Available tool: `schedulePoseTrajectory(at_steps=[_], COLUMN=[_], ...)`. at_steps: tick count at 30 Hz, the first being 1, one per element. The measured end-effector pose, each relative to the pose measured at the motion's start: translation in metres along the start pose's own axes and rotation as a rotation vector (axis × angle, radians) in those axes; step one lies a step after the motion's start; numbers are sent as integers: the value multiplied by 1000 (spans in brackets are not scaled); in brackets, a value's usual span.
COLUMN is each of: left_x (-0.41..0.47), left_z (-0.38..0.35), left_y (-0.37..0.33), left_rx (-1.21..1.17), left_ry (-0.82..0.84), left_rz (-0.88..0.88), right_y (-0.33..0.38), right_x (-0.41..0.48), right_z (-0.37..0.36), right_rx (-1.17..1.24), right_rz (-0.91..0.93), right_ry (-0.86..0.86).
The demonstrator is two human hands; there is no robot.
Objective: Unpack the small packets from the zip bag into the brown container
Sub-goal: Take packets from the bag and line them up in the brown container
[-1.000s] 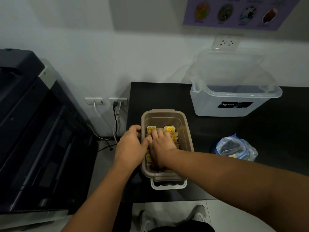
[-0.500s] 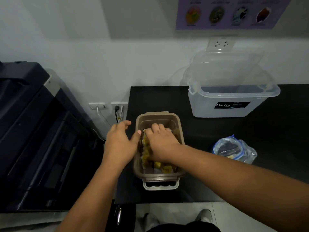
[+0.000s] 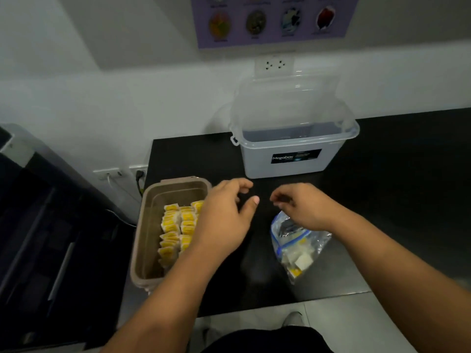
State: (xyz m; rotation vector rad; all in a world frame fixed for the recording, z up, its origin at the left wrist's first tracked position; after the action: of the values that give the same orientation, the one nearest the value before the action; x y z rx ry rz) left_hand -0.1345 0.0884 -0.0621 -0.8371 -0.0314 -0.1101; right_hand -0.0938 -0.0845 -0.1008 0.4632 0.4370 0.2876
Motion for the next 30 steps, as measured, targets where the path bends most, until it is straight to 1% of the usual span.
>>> schedulePoseTrajectory(at_steps=[2, 5, 7, 9, 11, 17, 19, 22, 24, 25, 27, 30], left_x=[10, 24, 29, 32, 34, 37, 37, 38, 40, 42, 46, 51], left_z=[-41, -103, -138, -165, -187, -221, -226, -224, -215, -208, -194, -174], left_y=[-6, 0, 9, 14, 19, 31, 34, 34, 34, 35, 41, 42], left_rx=[11, 75, 101, 132, 177, 388, 420, 380, 315, 287, 230, 158], left_ry=[106, 284, 391, 476, 535, 637, 686, 648, 565, 510, 401, 289], left_rz=[3, 65, 109, 124, 125, 193, 224, 239, 258, 267, 288, 280], right_y=[-32, -68, -83, -96, -105, -121, -121, -122, -123, -125, -126, -123], right_x=[-3, -10, -14, -14, -14, -20, -24, -25, -25, -24, -20, -13], right_z=[-15, -41, -55, -66, -76, -93, -94, -93, -85, -82, -79, -70], right_rx=[-111, -215, -316, -440, -505, -433, -426, -478, -464, -452, -429, -306], right_rz=[-53, -107, -114, -92, -75, -11, 19, 38, 54, 61, 83, 87], right_ry=[97, 253, 288, 247, 200, 99, 55, -19, -118, -130, -79, 10])
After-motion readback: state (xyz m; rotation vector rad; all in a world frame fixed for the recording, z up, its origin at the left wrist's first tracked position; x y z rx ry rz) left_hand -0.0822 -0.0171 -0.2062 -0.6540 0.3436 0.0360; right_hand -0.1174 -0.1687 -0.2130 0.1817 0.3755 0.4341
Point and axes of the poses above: each hand's wrist, its own x-axis towards the middle knuckle, its own z-axis out of the back of the hand, y = z × x, the point moved 8 cm from there along x, towards the middle knuckle, and after that the axes turned 5 degrees about y, right-handed, at the moved point
